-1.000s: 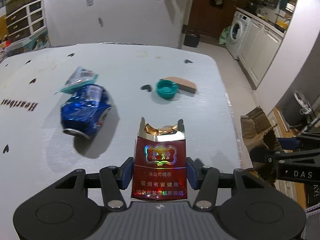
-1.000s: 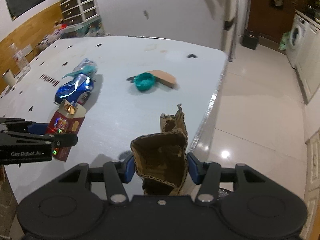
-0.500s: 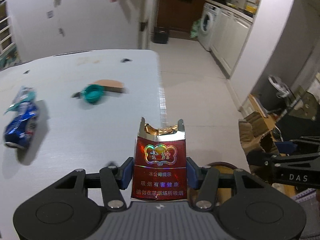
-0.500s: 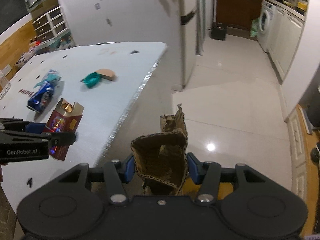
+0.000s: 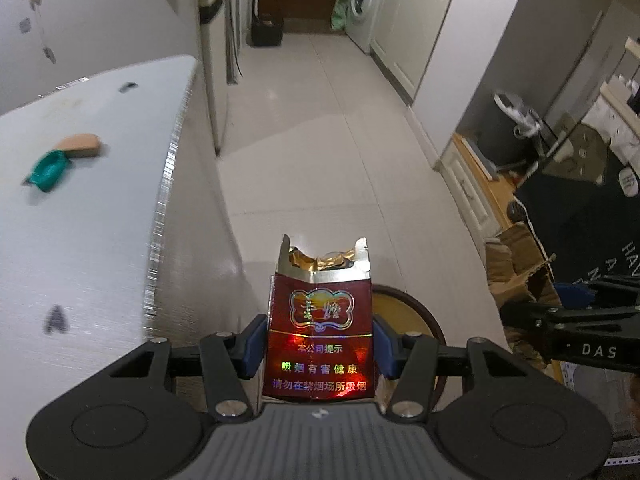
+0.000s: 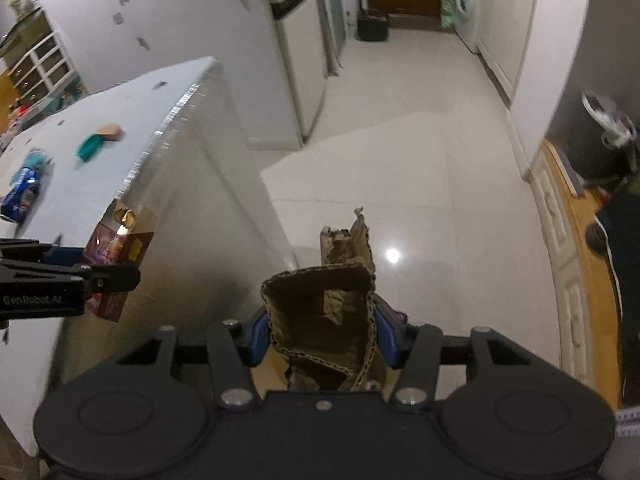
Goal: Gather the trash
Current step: 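Carry the red box and cardboard piece over the trash bin, then open the left tool and the right tool to drop both items into the bin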
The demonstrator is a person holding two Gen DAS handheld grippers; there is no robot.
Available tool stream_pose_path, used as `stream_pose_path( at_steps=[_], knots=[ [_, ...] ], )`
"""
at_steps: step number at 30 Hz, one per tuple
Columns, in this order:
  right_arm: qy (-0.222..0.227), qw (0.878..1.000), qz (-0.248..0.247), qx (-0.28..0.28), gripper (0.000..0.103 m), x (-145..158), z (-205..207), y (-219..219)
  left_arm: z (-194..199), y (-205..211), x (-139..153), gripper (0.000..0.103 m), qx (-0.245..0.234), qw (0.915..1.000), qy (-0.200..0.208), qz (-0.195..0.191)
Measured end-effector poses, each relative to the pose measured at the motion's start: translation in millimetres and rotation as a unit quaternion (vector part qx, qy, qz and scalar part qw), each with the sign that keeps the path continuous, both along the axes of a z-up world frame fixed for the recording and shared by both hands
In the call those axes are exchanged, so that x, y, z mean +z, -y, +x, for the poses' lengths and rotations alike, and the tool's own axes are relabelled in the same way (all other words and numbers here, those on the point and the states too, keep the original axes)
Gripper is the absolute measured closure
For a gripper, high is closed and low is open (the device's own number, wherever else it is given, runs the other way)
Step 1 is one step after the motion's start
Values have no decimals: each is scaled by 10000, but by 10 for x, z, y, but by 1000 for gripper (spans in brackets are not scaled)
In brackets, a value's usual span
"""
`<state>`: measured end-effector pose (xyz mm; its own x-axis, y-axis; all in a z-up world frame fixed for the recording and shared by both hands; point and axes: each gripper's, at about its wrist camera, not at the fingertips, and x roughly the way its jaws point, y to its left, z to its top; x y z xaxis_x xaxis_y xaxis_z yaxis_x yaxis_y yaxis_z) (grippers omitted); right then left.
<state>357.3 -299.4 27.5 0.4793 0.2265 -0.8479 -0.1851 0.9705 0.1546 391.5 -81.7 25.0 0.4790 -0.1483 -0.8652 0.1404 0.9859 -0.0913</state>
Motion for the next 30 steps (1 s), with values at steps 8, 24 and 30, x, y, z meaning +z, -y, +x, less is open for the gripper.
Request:
stream_pose_path(
  at_steps=[8, 24, 30],
  knots=[
    [-465, 9986, -34, -253, 49, -513, 42, 513, 189, 414, -494, 49, -186, 9988, -451, 79],
    [-1305, 9906, 360, 173, 49, -1924, 347, 162, 414, 374, -1775, 49, 344, 9928, -1133, -160],
    [-1404, 9885, 189, 534, 49, -2397, 303, -15, 617, 350, -2214, 49, 421, 9905, -1229, -442]
  ],
)
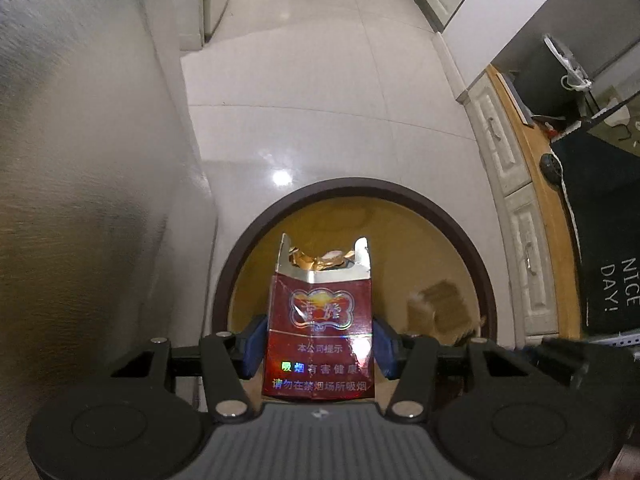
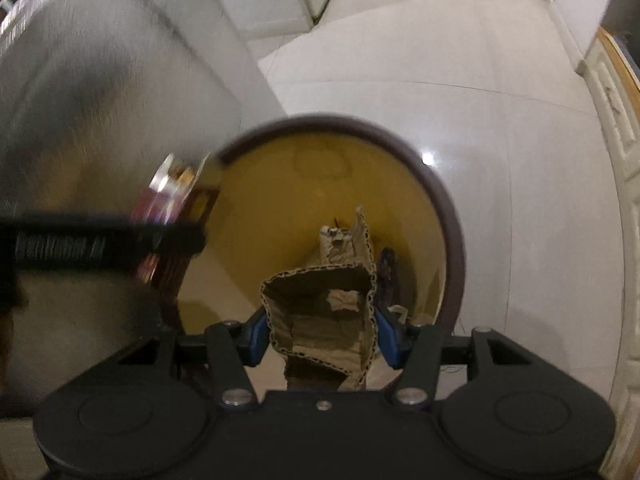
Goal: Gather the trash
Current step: 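Open the left tool and the right tool to drop both items into the bin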
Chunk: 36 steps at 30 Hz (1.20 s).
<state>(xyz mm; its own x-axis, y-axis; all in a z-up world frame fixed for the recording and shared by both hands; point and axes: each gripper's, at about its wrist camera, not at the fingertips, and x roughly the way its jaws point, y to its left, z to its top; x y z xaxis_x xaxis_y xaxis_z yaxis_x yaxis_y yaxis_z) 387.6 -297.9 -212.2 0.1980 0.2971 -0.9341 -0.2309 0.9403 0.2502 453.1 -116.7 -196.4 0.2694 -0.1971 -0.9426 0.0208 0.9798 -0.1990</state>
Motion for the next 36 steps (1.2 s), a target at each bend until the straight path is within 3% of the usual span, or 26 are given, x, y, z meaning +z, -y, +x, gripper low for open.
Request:
stream_pose_path(
  at_steps=[6, 17, 21, 31, 36],
  knots=[
    [233, 9984, -278, 426, 49, -232, -27, -171, 109, 42, -370, 49, 239, 9995, -24, -196],
    [252, 9977, -84, 621, 50, -381, 1, -158, 155, 73, -680, 47, 298, 9995, -93, 99],
    [214, 9977, -46, 637, 50, -382, -20, -113, 129, 37, -686, 33, 347, 9993, -106, 103],
    [26, 9973, 218, 702, 50, -463, 10, -102, 47, -28, -501, 32, 316, 9995, 49, 83],
    [-4, 9949, 508, 871, 34, -462, -1, -197, 3, -97, -396, 30, 385, 9991, 158, 18]
  ],
)
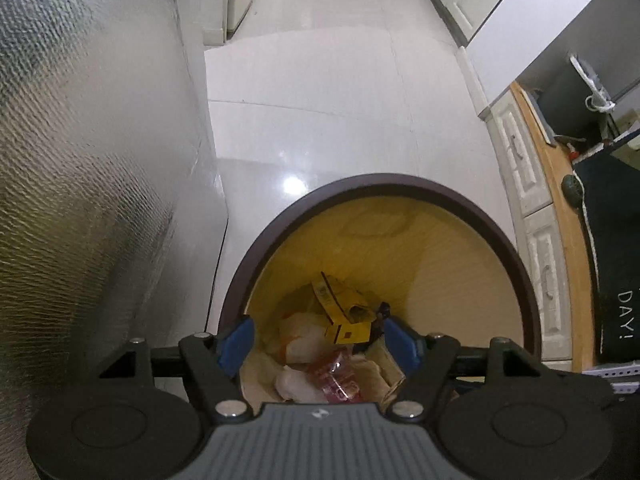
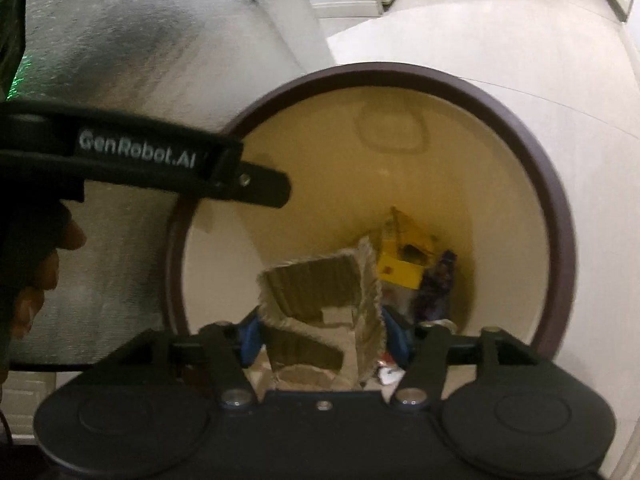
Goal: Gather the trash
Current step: 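Open the left tool and the right tool to drop both items into the bin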
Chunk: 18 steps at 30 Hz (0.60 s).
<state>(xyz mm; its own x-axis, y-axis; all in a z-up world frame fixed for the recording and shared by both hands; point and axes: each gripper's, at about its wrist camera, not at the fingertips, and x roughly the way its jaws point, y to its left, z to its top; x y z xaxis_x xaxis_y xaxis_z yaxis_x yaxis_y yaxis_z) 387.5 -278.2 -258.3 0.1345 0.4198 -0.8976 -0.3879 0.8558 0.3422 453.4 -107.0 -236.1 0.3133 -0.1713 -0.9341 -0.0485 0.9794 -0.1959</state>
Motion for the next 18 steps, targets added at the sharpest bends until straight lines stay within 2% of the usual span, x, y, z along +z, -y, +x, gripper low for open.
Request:
stream_pose_path(
  at_steps=[5, 10, 16, 17, 18],
  knots=[
    [84, 9995, -284, 73, 32, 16, -37, -86, -31, 13, 79, 23, -34, 10000, 55, 15],
    [159, 9991, -395, -77, 31, 51, -24, -19, -63, 10, 162, 22, -78, 9999, 131, 12],
    [464, 9958, -737, -282, 33, 146, 17, 63, -87, -42, 163, 22, -15, 9999, 103, 85],
    [481, 9953, -780, -310, 29, 175, 56, 114, -92, -47, 159, 22, -1, 9999, 89, 107],
    [502, 9945, -848, -347, 20, 179, 73, 117, -94, -59, 151, 22, 13, 9999, 73, 129]
  ],
)
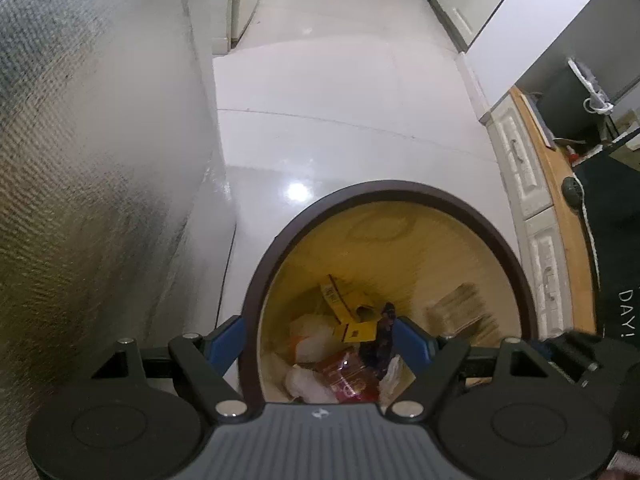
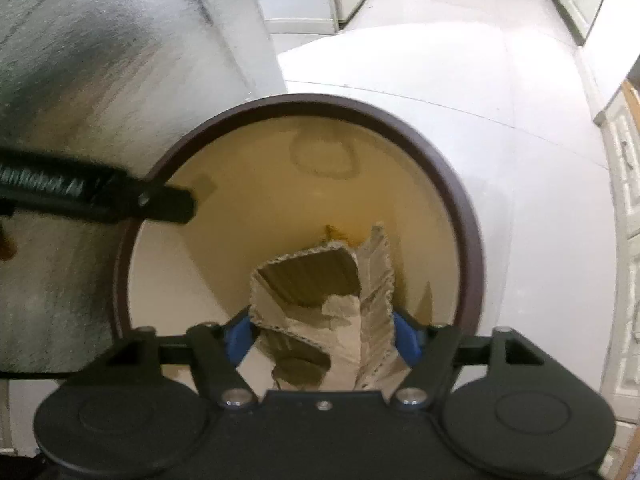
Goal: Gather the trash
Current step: 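Open the left tool and the right tool to drop both items into the bin, then move both open tools away from the bin back toward the table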
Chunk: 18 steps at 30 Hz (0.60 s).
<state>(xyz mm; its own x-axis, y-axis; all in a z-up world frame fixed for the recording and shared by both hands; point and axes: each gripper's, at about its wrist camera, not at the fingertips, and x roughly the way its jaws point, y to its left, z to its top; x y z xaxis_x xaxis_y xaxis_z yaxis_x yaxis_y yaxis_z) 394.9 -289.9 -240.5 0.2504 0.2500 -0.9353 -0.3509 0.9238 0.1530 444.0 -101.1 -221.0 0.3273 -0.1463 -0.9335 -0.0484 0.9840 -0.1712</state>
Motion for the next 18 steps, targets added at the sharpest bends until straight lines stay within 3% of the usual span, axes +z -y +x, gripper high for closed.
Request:
stream_pose_path(
  at_steps=[2, 10, 18],
  knots=[
    [53, 9998, -160, -47, 9, 5, 23, -8, -5, -20, -12, 22, 19, 10000, -37, 25],
    [-8, 10000, -52, -69, 8, 91, -10, -14, -11, -34, -68, 21, -37, 9997, -198, 100],
    [7, 9989, 238, -415, 1, 301, -66, 184, -34, -27, -71, 12, -138, 9993, -303, 190]
  ],
)
